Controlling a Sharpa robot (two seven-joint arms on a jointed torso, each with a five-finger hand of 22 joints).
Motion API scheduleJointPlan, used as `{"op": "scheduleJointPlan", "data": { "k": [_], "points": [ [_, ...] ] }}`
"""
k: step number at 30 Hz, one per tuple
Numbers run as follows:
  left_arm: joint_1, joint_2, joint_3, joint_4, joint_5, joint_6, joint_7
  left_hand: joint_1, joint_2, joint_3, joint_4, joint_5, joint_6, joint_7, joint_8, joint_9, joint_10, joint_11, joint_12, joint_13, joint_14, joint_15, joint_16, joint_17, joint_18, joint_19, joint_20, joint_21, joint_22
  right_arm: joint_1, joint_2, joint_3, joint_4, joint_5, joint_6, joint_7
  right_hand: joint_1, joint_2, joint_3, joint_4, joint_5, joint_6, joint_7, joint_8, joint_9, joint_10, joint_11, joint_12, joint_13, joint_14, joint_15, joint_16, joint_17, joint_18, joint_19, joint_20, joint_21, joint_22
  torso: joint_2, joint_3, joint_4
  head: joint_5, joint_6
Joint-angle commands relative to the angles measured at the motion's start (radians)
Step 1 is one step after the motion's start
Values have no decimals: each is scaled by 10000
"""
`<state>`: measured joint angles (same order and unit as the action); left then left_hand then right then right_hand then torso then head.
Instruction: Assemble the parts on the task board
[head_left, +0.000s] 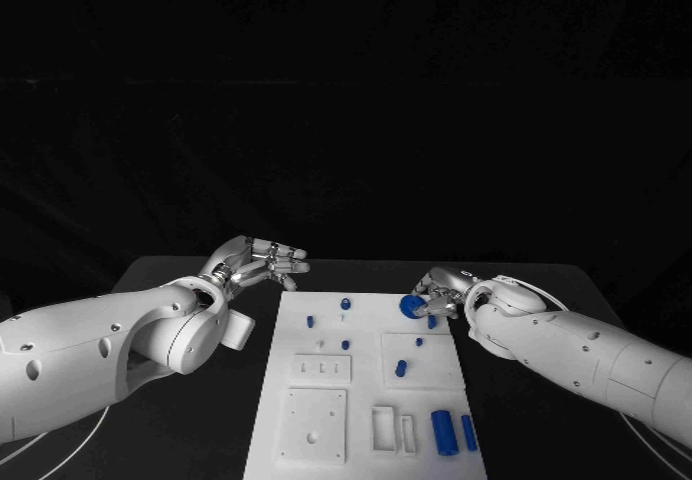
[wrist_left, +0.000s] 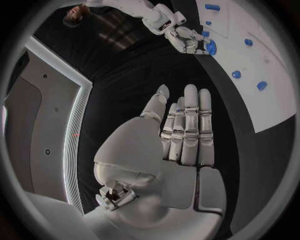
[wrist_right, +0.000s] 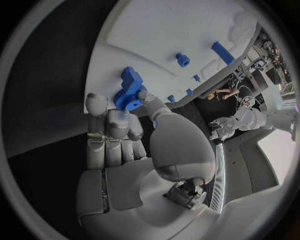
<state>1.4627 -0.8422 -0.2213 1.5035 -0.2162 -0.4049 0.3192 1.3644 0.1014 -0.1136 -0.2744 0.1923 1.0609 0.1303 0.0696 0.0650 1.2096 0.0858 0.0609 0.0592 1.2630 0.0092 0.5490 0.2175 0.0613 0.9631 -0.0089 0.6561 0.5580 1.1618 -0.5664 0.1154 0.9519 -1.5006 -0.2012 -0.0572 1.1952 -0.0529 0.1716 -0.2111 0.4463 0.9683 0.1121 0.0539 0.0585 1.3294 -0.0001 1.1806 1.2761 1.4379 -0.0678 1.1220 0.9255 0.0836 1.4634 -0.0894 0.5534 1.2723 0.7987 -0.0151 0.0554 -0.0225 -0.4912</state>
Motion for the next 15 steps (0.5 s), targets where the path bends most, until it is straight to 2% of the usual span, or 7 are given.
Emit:
{"op": "scheduleJointPlan", "data": {
  "k": [1, 5, 6, 8, 10, 15],
  "points": [
    [9, 31, 6, -1, -43, 122, 55, 67, -2, 4, 4, -23, -43, 14, -36, 9, -63, 7, -23, 1, -48, 23, 18, -13, 104, 7, 17, -32, 11, -53, 45, -23, -35, -266, 267, -133, -63, 96, 44, 60, -125, 263, -27, 68, 25, 77, -3, 46, 20, 39, 12, 23, 9, 62, 485, 12, 57, 24, 1, -7, 3, 8, 2],
    [8, 48, 6, -17, -44, 125, 57, 67, -2, 4, 4, -23, -43, 14, -36, 9, -63, 7, -23, 1, -48, 23, 18, -13, 104, 7, 17, -32, 11, -63, 62, -24, -66, -431, 213, -225, 8, 159, 374, -19, -653, 582, -43, 78, 35, 83, -2, 54, 25, 46, 10, 31, 18, 53, 484, 9, 70, 43, 1, -11, 6, 15, -4],
    [7, 51, 6, -22, -44, 125, 56, 67, -2, 4, 4, -23, -43, 14, -36, 9, -63, 7, -23, 1, -48, 23, 18, -13, 104, 7, 17, -32, 11, -66, 64, -25, -73, -488, 198, -252, -62, 60, 763, -63, -723, 659, -65, 69, 31, 100, 4, 74, 36, 44, 11, 27, 13, 49, 489, 9, 74, 60, -2, -10, 5, 25, -16],
    [7, 53, 5, -29, -44, 123, 55, 67, -2, 4, 4, -23, -43, 14, -36, 9, -63, 7, -23, 1, -48, 23, 18, -13, 104, 7, 17, -32, 11, -70, 66, -26, -73, -557, 152, -282, -52, 38, 1262, -140, -946, 985, -62, 72, 34, 101, -5, 87, 46, 45, 14, 28, 11, 45, 481, 12, 78, 80, -3, -7, 3, 36, -28],
    [6, 55, 5, -35, -44, 119, 54, 67, -2, 4, 4, -23, -43, 14, -36, 9, -63, 7, -23, 1, -48, 23, 18, -13, 104, 7, 17, -32, 11, -72, 67, -26, -63, -650, 52, -310, -185, -97, 1723, -130, -980, 1121, -116, 80, 40, 112, -27, 100, 49, 48, -1, 34, 15, 36, 481, 3, 99, 119, -5, -1, -4, 44, -36],
    [6, 76, 5, -54, -45, 112, 50, 67, -2, 4, 4, -23, -43, 14, -36, 9, -63, 7, -23, 1, -48, 23, 18, -13, 104, 7, 17, -32, 11, -76, 75, -28, 17, -993, -366, -400, -111, -106, 1506, -15, -1099, 1567, -256, 83, 57, 172, -99, 140, 80, 51, -49, 28, 13, -15, 491, -46, 123, 142, -12, -3, -2, 55, -28]
  ]
}}
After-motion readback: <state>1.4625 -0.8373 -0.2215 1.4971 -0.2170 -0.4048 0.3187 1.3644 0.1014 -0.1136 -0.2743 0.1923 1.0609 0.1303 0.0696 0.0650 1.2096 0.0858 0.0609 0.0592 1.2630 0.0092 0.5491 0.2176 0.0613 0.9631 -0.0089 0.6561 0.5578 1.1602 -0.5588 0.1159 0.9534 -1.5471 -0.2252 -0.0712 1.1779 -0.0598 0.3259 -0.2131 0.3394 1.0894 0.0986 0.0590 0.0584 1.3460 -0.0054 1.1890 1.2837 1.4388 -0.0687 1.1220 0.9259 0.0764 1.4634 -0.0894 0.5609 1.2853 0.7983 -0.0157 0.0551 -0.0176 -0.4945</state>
